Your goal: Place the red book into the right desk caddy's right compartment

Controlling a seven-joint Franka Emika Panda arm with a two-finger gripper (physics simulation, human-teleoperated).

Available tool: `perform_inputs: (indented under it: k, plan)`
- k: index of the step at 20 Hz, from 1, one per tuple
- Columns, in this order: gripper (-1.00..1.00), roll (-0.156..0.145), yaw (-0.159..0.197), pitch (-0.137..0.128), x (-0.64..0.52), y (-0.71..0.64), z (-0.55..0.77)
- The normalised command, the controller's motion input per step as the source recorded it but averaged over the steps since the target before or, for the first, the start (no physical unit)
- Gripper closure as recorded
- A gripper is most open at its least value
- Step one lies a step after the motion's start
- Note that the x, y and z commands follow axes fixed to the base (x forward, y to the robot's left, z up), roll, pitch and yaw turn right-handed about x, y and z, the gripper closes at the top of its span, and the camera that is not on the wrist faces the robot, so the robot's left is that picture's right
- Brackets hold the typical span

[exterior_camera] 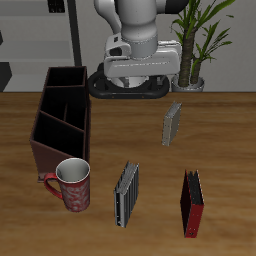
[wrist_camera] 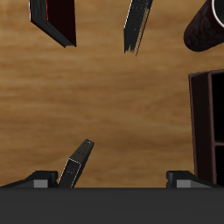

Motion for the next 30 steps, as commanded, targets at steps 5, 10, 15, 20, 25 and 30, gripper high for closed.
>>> perform_inputs:
  k: [5, 10, 15, 20, 25, 30]
  plan:
    - [-1.00, -0.013, -0.007, -0.013, 0.46, 0.29, 0.13]
    - [-1.00, 0.009, -0.033, -0.011, 0.43, 0.40, 0.12]
    - [-1.00, -0.023, -0.007, -0.014, 0.40, 0.33, 0.09]
    - [-1.00, -0.015, -0.019, 0.010, 0.37, 0.19, 0.02]
    - [-1.00, -0.046, 0.019, 0.006, 0.54, 0.10, 0.08]
    - [-1.00, 0.008, 0.069, -0.017, 0.50, 0.05, -0.02]
